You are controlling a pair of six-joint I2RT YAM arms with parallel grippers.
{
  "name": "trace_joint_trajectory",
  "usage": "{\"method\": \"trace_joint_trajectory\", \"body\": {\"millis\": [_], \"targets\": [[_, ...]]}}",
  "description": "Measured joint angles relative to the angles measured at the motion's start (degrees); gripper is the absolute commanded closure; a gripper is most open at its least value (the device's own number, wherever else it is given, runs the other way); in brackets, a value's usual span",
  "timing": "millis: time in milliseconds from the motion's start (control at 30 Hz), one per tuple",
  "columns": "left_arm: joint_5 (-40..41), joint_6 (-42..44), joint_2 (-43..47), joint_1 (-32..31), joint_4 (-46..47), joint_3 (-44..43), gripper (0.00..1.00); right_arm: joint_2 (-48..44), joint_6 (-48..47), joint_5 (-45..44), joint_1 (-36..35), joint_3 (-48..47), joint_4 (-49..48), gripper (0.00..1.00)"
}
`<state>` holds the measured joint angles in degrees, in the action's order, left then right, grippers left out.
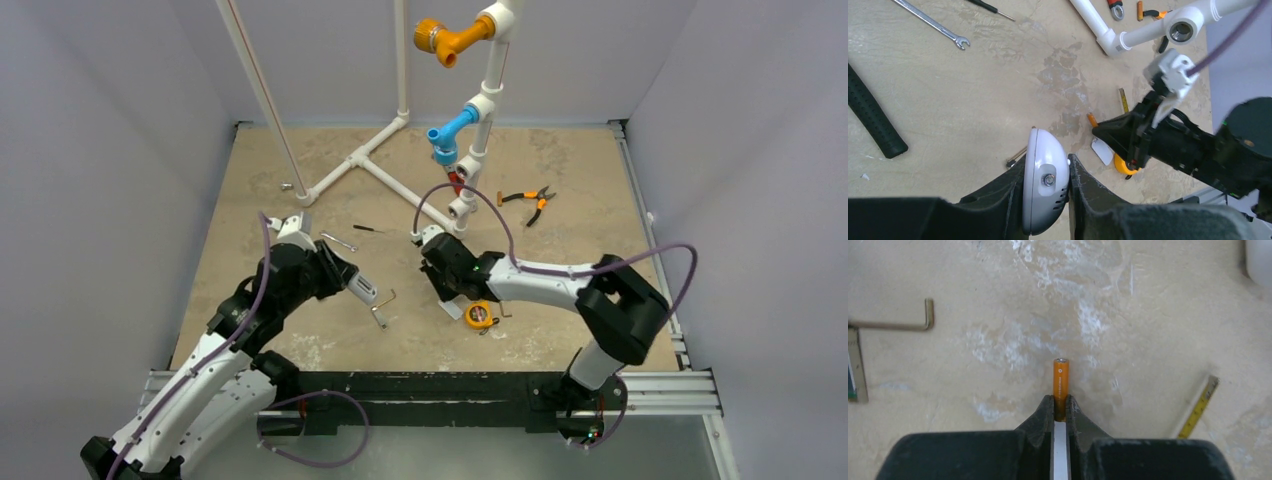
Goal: Load the batteries into the remote control
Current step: Pick up the battery from the center of the board, then load the battery into the remote control.
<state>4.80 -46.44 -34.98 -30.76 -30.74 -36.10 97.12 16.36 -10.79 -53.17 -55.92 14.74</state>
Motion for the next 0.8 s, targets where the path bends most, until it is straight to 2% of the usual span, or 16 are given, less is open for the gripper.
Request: {"method": "trace_joint_trajectory", "body": {"millis": [100, 267, 367, 633, 800], "targets": [[-0.8, 0.1, -0.9, 0.0, 1.8, 0.4, 1.00, -8.3, -2.1, 0.2, -0.1, 6.3, -2.9, 1.00], [-3.1, 0.9, 1.8, 0.0, 6.8, 4.1, 1.00, -29.8, -5.6, 1.8, -0.2, 19.7, -13.1, 1.00], [-6.4, 1.7, 2.1, 0.0, 10.9, 5.3, 1.00, -36.9, -6.4, 2.4, -0.3, 23.3, -17.3, 1.00], [-19.8, 3.7, 5.7, 0.0, 31.3, 10.4, 1.00, -51.9, -12.9, 5.4, -0.5, 24.8, -22.9, 1.00], [-28.2, 5.1, 5.5, 0.0, 41.8, 10.6, 1.00, -57.3, -18.4, 9.0, -0.5, 24.5, -24.0, 1.00]]}}
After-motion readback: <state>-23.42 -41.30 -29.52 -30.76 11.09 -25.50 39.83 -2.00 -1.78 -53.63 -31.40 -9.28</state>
